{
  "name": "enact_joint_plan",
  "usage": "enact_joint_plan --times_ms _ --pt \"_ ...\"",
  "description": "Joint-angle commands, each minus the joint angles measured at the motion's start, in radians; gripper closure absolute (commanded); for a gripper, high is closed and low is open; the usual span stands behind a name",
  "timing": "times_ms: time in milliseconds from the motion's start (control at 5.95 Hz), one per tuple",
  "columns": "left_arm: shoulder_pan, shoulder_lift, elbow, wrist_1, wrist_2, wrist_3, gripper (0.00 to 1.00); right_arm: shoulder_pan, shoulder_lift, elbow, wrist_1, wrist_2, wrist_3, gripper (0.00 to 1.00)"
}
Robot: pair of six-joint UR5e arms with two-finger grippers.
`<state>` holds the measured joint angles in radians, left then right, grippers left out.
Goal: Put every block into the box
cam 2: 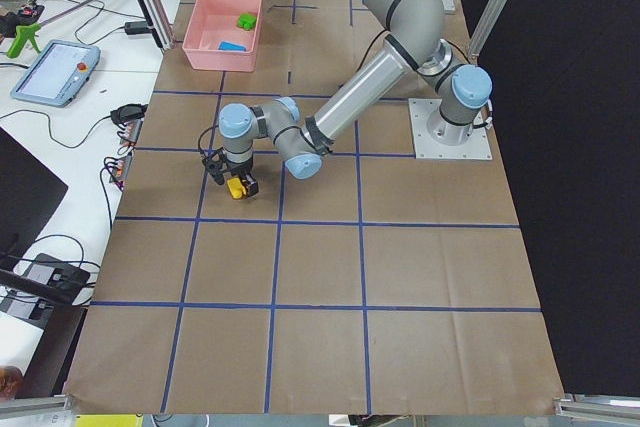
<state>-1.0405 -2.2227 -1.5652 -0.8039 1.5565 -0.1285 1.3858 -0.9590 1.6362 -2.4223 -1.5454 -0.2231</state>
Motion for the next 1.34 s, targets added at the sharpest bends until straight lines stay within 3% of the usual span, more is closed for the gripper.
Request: enact_joint_plan --times_ms 0,168,336,672,1176 --pt "0.000 0.001 0.005 0.000 -0.001 0.004 0.43 0.001 -0.007 0.002 0.008 0.001 -0.001 0.92" --pt "0.004 0.001 0.007 -0.001 -0.042 0.010 0.61 0.001 -0.013 0.005 0.008 0.002 -0.001 0.94" --pt "0.004 0.003 0.025 -0.012 -0.055 0.032 0.69 0.001 -0.027 -0.007 0.008 -0.001 0.001 0.94" --pt "-0.004 0.056 0.081 -0.053 -0.049 0.135 0.69 0.001 -0.107 -0.044 0.105 -0.002 0.001 0.94" --pt "-0.070 0.104 0.378 -0.434 -0.047 0.271 0.69 0.001 -0.230 -0.163 0.488 0.001 0.013 0.94"
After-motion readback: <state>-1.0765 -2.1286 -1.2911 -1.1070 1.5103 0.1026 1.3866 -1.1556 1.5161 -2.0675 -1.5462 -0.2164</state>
